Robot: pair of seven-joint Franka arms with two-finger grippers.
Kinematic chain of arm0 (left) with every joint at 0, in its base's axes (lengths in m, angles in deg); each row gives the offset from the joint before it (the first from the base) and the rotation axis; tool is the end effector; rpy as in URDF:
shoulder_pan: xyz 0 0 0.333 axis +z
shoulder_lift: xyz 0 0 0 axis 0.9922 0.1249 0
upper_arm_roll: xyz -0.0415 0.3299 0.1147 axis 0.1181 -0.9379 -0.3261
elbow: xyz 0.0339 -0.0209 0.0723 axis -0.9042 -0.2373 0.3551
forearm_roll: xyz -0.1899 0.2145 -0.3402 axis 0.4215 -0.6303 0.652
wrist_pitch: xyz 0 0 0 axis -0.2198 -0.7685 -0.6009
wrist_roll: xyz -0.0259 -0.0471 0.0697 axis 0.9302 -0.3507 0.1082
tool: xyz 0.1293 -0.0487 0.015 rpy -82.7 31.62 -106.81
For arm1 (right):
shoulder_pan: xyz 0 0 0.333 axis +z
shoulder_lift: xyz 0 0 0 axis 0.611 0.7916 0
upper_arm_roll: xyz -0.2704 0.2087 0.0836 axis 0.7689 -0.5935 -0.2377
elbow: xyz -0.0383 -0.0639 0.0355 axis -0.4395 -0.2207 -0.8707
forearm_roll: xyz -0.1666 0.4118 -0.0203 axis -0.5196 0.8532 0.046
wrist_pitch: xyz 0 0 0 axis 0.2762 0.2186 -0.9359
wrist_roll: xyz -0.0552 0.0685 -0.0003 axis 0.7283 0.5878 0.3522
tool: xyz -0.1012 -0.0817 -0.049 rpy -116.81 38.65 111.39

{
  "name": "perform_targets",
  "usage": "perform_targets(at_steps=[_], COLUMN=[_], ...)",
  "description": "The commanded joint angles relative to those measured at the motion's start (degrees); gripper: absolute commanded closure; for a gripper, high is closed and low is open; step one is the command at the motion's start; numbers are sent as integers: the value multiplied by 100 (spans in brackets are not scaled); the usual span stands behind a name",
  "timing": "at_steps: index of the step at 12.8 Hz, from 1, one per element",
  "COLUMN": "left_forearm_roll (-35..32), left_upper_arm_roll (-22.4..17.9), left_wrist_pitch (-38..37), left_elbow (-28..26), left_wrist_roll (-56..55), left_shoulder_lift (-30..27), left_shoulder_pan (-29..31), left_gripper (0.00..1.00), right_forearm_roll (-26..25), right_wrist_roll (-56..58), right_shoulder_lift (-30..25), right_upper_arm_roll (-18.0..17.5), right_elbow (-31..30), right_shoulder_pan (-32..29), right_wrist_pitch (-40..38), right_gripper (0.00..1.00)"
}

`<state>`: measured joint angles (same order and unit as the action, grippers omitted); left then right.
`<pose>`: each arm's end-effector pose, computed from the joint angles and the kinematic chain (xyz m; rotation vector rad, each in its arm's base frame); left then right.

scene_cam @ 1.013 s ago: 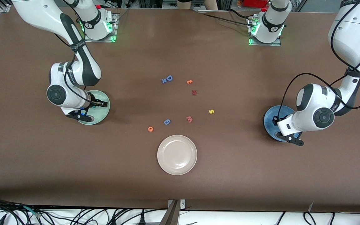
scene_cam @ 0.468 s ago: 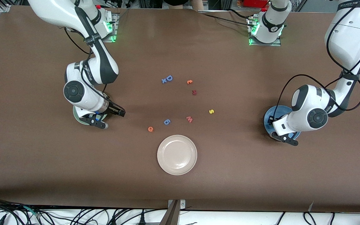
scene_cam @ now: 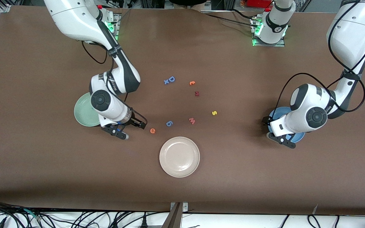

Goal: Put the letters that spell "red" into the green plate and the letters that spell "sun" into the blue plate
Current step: 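Reach the yellow s with the left gripper while the right reaches orange e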

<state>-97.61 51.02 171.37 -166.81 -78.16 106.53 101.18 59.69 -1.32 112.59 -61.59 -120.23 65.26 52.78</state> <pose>0.6868 -0.0921 0.1924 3.0124 -0.6560 -0.2136 0.6670 0.3275 0.1936 -2.9728 0.6297 0.0482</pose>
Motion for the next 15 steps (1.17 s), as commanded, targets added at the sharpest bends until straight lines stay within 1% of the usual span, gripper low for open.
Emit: perform_targets(at_steps=[1,2,3,6,8,10,11,12,13,14,15], left_forearm_roll=[-93,-119,-120,-172,-199,-207,-312,-452,-741,-926,-937], left_upper_arm_roll=[433,618,689,690,664,655,655,637,637,646,646], left_wrist_pitch=[-311,-356,-356,-321,-164,169,328,399,408,435,635], left_elbow=[-57,-66,-83,-75,-75,-145,-145,-145,-136,-136,-145], left_wrist_roll=[-889,-1407,-1960,-3709,-4721,-5260,-5427,-5698,-5927,-6095,-6192], left_shoulder_lift=[-233,-225,-225,-128,-5,144,240,293,346,399,469], left_shoulder_pan=[-8,-60,-235,-1086,-1430,-1545,-1642,-1764,-1826,-1818,-1810], left_gripper=[0,0,0,0,0,0,0,0,0,0,0], right_forearm_roll=[129,86,59,-28,-484,-801,-881,-882,-856,-847,-838], right_wrist_roll=[-42,-33,-24,19,11,11,-7,-15,-24,-33,-33], right_shoulder_lift=[355,452,531,698,707,707,716,734,812,865,900], right_upper_arm_roll=[-8,-16,-8,-8,10,19,27,27,27,27,19], right_elbow=[239,239,239,239,239,239,239,239,239,239,239], right_shoulder_pan=[210,263,350,457,448,430,430,430,430,430,430], right_wrist_pitch=[539,777,945,1297,1315,1350,1385,1421,1569,1753,1833], right_gripper=[14,14,14,15,16,17,19,19,19,19,20])
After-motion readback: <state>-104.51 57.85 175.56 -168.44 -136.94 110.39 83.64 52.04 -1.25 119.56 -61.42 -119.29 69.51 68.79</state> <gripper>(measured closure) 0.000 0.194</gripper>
